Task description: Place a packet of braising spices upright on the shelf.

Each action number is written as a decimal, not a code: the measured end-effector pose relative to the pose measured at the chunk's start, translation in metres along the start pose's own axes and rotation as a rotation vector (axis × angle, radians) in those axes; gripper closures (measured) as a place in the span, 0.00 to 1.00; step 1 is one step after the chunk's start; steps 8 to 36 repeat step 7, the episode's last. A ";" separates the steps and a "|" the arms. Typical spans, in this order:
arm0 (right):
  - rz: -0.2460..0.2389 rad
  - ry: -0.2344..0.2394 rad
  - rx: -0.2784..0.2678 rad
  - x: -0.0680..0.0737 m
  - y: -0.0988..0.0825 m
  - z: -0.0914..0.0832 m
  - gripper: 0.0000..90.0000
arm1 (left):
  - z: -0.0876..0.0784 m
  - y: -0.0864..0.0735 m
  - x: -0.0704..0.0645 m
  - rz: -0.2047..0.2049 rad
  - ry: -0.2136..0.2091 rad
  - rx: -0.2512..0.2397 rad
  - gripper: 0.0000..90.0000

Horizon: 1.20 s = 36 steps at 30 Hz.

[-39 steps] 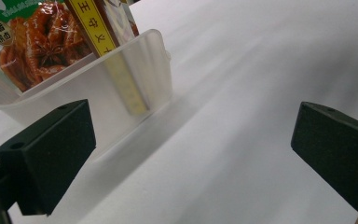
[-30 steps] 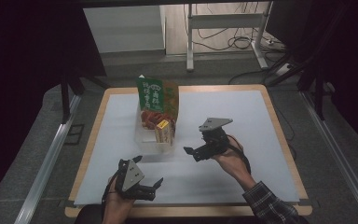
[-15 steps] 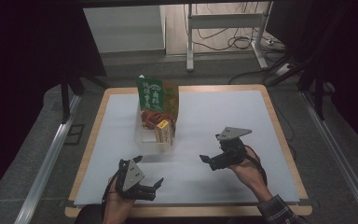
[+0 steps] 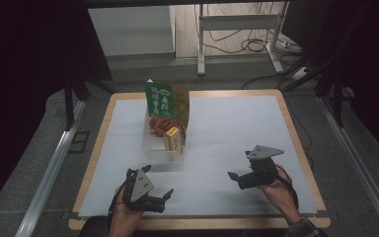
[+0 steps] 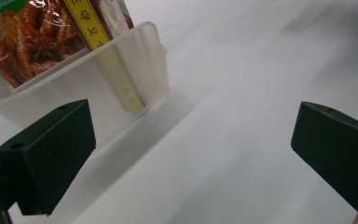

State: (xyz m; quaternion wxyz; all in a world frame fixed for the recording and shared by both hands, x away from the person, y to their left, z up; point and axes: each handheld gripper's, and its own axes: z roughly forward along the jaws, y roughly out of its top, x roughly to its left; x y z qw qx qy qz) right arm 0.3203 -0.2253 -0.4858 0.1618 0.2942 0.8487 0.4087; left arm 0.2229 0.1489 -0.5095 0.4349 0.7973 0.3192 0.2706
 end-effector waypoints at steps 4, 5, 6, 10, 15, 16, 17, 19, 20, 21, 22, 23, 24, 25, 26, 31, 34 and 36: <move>0.032 0.004 0.052 -0.007 -0.014 0.002 0.00 | 0.002 -0.001 0.000 -0.007 -0.007 0.019 0.00; 0.035 0.002 0.061 -0.008 -0.016 0.003 0.00 | 0.002 -0.001 0.000 -0.009 -0.006 0.017 0.00; 0.039 0.002 0.065 -0.009 -0.017 0.004 0.00 | 0.002 -0.001 0.001 -0.010 -0.004 0.014 0.00; 0.044 0.006 0.064 -0.010 -0.016 0.005 0.00 | 0.002 0.000 0.001 -0.016 -0.004 0.011 0.00; 0.044 0.006 0.064 -0.010 -0.016 0.005 0.00 | 0.002 0.000 0.001 -0.016 -0.004 0.011 0.00; 0.044 0.006 0.064 -0.010 -0.016 0.005 0.00 | 0.002 0.000 0.001 -0.016 -0.004 0.011 0.00; 0.044 0.006 0.064 -0.010 -0.016 0.005 0.00 | 0.002 0.000 0.001 -0.016 -0.004 0.011 0.00; 0.044 0.006 0.064 -0.010 -0.016 0.005 0.00 | 0.002 0.000 0.001 -0.016 -0.004 0.011 0.00; 0.044 0.006 0.064 -0.010 -0.016 0.005 0.00 | 0.002 0.000 0.001 -0.016 -0.004 0.011 0.00; 0.044 0.006 0.064 -0.010 -0.016 0.005 0.00 | 0.002 0.000 0.001 -0.016 -0.004 0.011 0.00; 0.044 0.006 0.064 -0.010 -0.016 0.005 0.00 | 0.002 0.000 0.001 -0.016 -0.004 0.011 0.00; 0.044 0.006 0.064 -0.010 -0.016 0.005 0.00 | 0.002 0.000 0.001 -0.016 -0.004 0.011 0.00; 0.044 0.006 0.064 -0.010 -0.016 0.005 0.00 | 0.002 0.000 0.001 -0.016 -0.004 0.011 0.00; 0.044 0.006 0.064 -0.010 -0.016 0.005 0.00 | 0.002 0.000 0.001 -0.016 -0.004 0.011 0.00; 0.044 0.006 0.064 -0.010 -0.016 0.005 0.00 | 0.002 0.000 0.001 -0.016 -0.004 0.011 0.00; 0.044 0.006 0.064 -0.010 -0.016 0.005 0.00 | 0.002 0.000 0.001 -0.016 -0.004 0.011 0.00; 0.044 0.006 0.064 -0.010 -0.016 0.005 0.00 | 0.002 0.000 0.001 -0.016 -0.004 0.011 0.00; 0.044 0.006 0.064 -0.010 -0.016 0.005 0.00 | 0.002 0.000 0.001 -0.016 -0.004 0.011 0.00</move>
